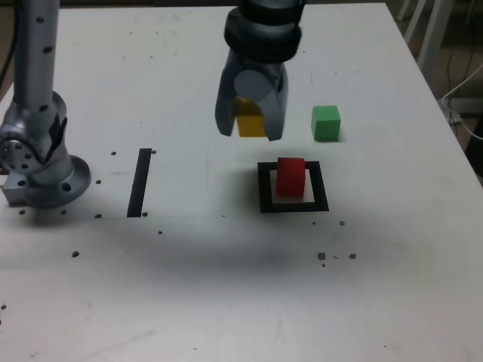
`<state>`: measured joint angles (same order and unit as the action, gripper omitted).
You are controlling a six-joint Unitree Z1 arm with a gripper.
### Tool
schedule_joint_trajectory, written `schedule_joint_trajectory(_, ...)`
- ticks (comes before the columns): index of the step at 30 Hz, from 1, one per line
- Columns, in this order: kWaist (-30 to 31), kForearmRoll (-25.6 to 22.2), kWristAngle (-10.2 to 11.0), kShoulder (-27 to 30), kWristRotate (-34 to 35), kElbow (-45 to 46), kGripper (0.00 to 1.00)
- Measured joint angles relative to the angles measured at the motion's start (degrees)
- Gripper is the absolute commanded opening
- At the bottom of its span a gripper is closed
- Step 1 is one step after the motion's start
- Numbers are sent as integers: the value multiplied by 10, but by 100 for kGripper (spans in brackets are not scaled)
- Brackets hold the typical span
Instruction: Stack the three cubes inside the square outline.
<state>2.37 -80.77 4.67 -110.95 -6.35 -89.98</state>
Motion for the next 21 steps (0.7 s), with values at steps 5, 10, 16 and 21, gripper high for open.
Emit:
schedule_joint_trajectory(5, 25, -5, -12, -21, 9, -27, 29)
schedule_joint_trajectory(10, 46, -10, -19, -43, 17, -53, 29)
schedule_joint_trajectory(16, 54, -16, -21, -64, 22, -73, 29)
schedule_joint_trajectory(21, 54, -15, -21, -78, 22, -78, 29)
